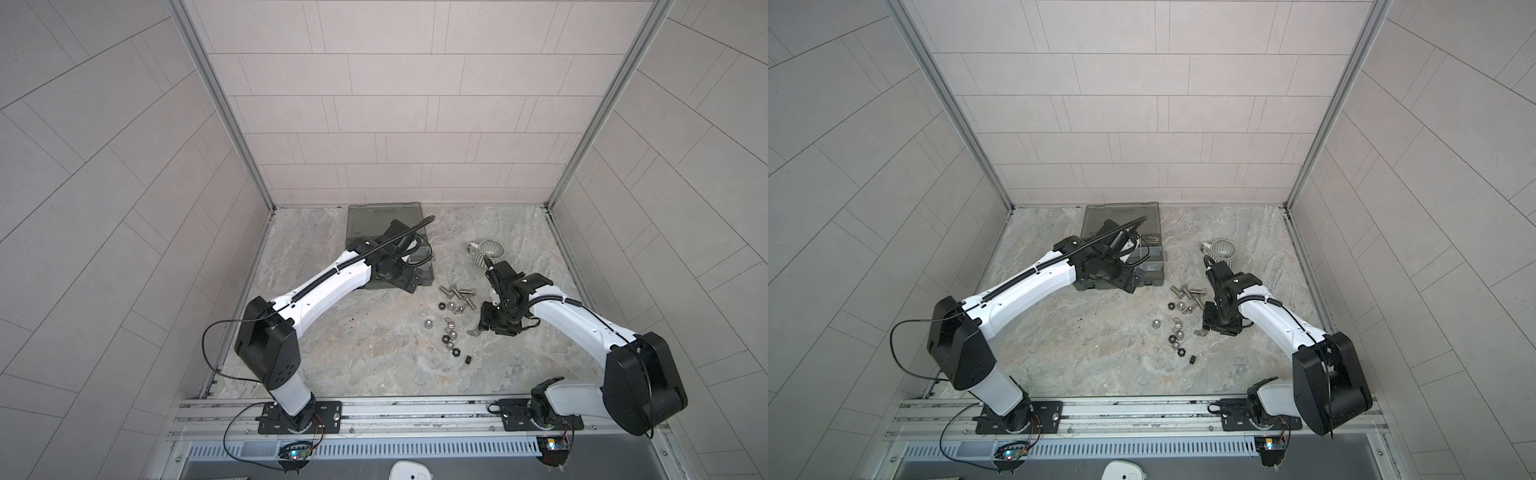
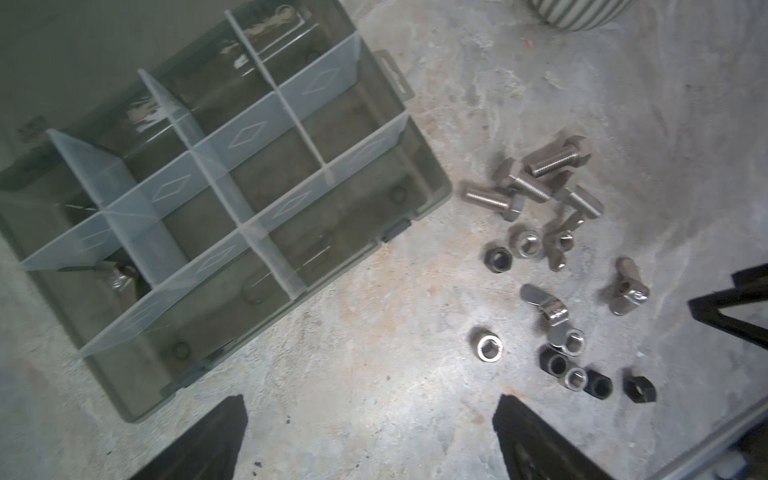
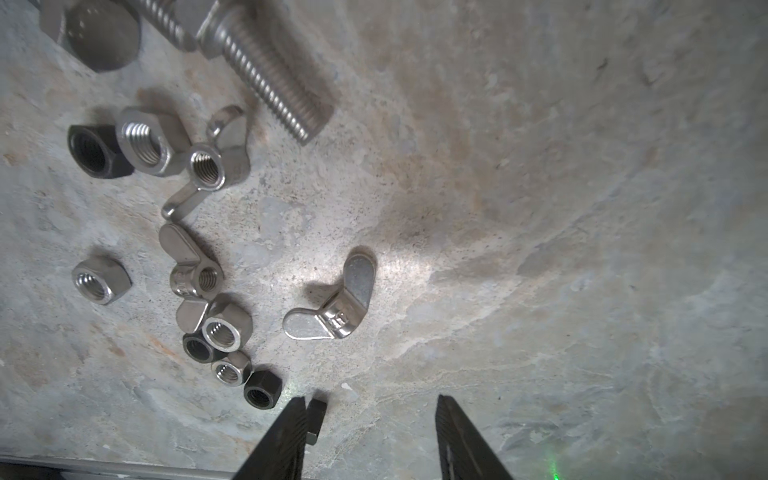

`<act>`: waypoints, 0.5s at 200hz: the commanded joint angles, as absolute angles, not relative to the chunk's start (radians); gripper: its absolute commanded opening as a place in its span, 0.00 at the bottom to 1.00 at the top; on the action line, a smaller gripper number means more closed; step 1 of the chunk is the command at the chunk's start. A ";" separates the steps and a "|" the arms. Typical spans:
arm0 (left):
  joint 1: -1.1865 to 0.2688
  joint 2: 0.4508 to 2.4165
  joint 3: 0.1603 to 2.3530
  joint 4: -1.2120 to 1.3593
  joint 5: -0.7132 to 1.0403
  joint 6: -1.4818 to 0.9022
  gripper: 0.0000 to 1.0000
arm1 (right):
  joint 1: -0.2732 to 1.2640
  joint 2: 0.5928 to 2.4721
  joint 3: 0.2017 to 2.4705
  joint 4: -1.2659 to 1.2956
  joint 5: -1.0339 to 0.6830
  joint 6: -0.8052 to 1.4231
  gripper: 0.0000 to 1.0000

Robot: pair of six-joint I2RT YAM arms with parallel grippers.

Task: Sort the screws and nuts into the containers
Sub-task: 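Move the left gripper back toward the nuts while the right lowers toward a wing nut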

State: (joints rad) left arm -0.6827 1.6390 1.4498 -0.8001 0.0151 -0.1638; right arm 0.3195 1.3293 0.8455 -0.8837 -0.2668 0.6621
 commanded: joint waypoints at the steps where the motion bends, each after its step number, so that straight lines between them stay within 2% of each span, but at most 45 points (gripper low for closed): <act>1: -0.675 1.581 1.408 -0.813 -0.100 -0.180 1.00 | 0.316 1.353 0.824 -0.852 -0.308 0.741 0.52; 73: -0.627 1.482 1.325 -0.805 -0.127 -0.193 1.00 | 0.317 1.418 0.801 -0.759 -0.340 0.834 0.53; 100: -0.602 1.452 1.307 -0.803 -0.120 -0.195 1.00 | 0.318 1.439 0.799 -0.736 -0.335 0.855 0.48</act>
State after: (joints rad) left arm -0.6231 1.4944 1.3258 -0.7986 -0.1024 -0.1837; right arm 0.3195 1.4200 0.8036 -0.7570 -0.3405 0.8009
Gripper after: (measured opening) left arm 0.998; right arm 0.505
